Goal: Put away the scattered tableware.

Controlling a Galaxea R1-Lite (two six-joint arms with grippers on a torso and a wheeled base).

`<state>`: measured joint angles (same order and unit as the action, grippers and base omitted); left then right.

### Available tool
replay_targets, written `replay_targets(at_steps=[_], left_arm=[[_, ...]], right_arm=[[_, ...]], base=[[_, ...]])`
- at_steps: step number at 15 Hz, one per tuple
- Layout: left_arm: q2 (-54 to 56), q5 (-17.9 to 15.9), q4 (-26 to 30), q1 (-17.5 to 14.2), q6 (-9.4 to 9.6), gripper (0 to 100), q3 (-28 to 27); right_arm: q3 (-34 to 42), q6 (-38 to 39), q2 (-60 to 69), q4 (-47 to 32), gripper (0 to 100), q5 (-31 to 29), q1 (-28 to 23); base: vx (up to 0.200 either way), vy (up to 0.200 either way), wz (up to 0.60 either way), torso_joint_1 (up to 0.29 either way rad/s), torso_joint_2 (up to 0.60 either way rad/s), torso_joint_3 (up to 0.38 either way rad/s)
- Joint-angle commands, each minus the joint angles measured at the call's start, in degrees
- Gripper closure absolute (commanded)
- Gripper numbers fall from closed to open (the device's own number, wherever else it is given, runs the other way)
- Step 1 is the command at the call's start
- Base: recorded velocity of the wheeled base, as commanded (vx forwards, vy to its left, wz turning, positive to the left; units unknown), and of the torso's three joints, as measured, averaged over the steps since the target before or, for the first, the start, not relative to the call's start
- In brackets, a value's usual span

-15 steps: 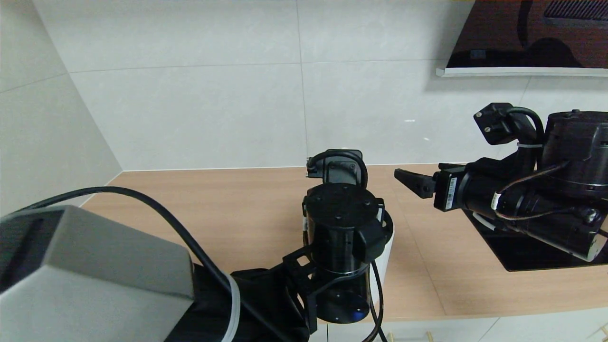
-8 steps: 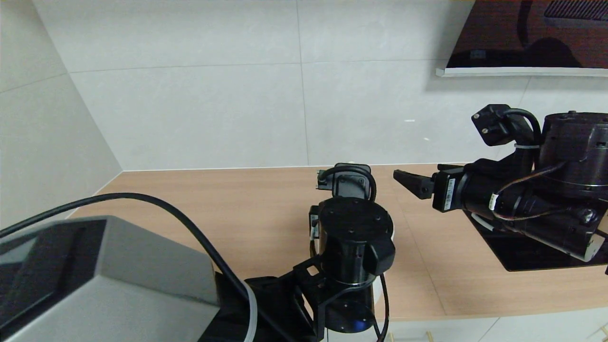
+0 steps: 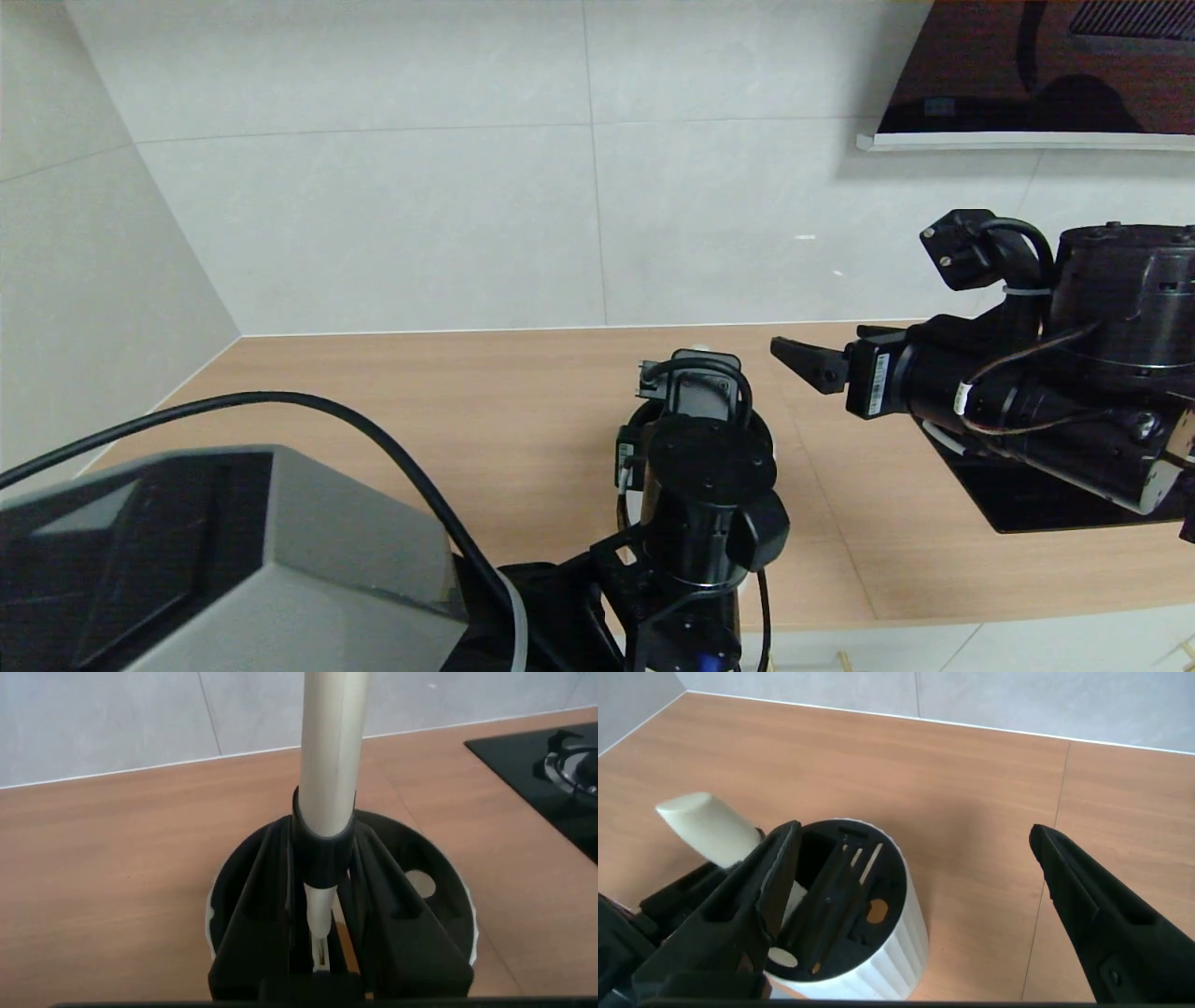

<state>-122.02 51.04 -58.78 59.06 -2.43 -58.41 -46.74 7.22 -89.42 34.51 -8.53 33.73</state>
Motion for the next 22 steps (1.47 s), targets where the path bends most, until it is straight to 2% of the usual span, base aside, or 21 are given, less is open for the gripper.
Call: replay_targets(at_steps=[1, 5, 6, 15, 17, 19, 20, 22], left_arm=[[-0.06, 0.02, -0.02, 0.00, -0.04, 100, 0.05], [0.02, 0.02, -0.10, 0.00, -0.04, 100, 0.57], [0.02, 0.02, -0.10, 0.09, -0.04, 0, 0.75], [0.73, -0.07, -0.46, 0.09, 0.05, 0, 2.51], [2.66, -0.42, -4.15, 0.09, 0.32, 0, 3.56], [7.32, -2.35, -5.99, 0.09, 1.02, 0, 7.34], [12.77, -6.22, -5.99, 0.00, 1.02, 0, 10.77], [20.50, -12.19, -5.99, -1.23, 1.11, 0, 14.02]], right_arm=[[-0.02, -0.01, -0.23, 0.03, 0, 0.01, -0.07], [-0.11, -0.01, -0.41, 0.03, 0, -0.08, 0.02], [-0.11, -0.01, -0.41, 0.12, 0, -0.08, 0.02], [-0.02, -0.01, -0.23, 0.29, 0, -0.08, -0.07], [-0.02, -0.01, 0.03, 0.47, 0, -0.08, 0.02], [-0.11, -0.01, 0.30, 0.56, 0, -0.08, -0.07], [-0.11, -0.01, 0.56, 0.56, 0, -0.08, -0.07], [-0.28, 0.08, 1.62, 0.56, 0, -0.26, -0.07]], base=[[0.000, 0.000, 0.00, 0.000, 0.00, 0.000], [0.000, 0.000, 0.00, 0.000, 0.00, 0.000], [0.000, 0.000, 0.00, 0.000, 0.00, 0.000], [0.000, 0.000, 0.00, 0.000, 0.00, 0.000], [0.000, 0.000, 0.00, 0.000, 0.00, 0.000], [0.000, 0.000, 0.00, 0.000, 0.00, 0.000], [0.000, 0.000, 0.00, 0.000, 0.00, 0.000], [0.000, 0.000, 0.00, 0.000, 0.00, 0.000]])
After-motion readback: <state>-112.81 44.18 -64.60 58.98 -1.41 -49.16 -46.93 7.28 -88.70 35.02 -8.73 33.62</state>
